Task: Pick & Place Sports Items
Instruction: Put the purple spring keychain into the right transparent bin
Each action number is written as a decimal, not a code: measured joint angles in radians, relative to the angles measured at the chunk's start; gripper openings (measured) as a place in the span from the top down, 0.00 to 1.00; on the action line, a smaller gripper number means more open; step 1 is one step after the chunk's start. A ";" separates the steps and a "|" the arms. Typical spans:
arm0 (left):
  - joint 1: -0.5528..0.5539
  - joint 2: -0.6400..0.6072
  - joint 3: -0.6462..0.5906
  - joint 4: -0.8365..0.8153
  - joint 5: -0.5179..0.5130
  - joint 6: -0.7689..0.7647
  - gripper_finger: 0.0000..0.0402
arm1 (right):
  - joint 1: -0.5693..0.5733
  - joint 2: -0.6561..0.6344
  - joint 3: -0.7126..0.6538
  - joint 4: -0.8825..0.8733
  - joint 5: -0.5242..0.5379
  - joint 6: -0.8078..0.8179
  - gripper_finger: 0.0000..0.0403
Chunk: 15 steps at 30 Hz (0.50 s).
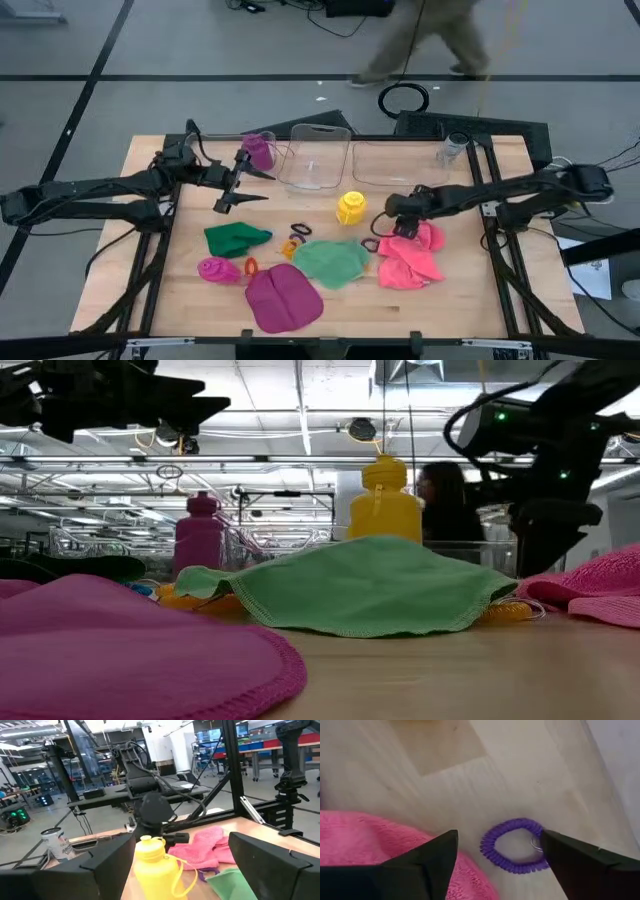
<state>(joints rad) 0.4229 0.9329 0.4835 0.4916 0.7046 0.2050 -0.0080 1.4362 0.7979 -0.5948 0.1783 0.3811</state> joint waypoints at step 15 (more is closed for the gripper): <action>0.000 0.000 0.000 -0.002 0.000 0.000 0.33 | -0.013 0.064 0.000 -0.008 0.000 -0.001 0.58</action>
<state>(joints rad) 0.4232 0.9329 0.4839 0.4896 0.7042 0.2050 -0.0212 1.5002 0.7975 -0.6029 0.1780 0.3805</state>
